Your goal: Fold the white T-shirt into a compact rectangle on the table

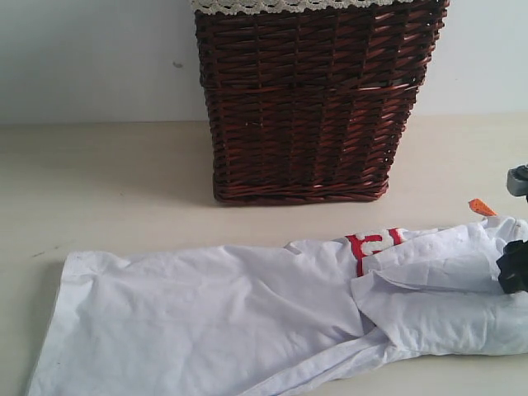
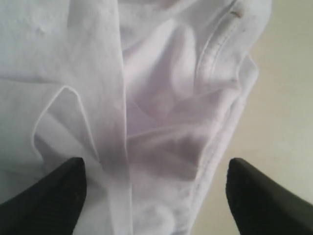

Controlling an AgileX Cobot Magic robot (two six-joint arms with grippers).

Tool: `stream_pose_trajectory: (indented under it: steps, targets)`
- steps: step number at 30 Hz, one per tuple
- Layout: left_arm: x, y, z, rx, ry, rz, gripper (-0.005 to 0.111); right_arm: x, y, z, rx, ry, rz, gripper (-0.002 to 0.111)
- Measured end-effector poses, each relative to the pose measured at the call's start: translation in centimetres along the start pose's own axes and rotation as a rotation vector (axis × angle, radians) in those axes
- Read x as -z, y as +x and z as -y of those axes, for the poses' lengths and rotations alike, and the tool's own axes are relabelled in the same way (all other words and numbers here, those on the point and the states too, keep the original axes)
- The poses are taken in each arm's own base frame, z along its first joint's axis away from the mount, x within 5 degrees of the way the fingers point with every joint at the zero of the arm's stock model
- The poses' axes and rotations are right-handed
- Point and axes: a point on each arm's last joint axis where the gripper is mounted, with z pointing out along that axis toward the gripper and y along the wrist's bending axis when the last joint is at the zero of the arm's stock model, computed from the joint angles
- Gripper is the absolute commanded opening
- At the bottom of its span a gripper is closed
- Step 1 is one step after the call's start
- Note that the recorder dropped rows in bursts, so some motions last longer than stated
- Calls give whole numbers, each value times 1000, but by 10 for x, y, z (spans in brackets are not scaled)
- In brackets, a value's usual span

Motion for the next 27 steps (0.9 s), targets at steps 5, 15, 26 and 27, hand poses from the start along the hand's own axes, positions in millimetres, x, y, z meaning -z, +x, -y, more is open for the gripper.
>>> stream_pose_trajectory:
  steps: [5,15,26,27]
  targets:
    - [0,0,0,0,0,0,1,-8,1,0,-36,-4,-19,76]
    - [0,0,0,0,0,0,1,-31,6,0,-80,-28,-97,76]
    - [0,0,0,0,0,0,1,-41,1,3,-119,-39,-106,13]
    - [0,0,0,0,0,0,1,-42,0,2,-127,-41,-104,7]
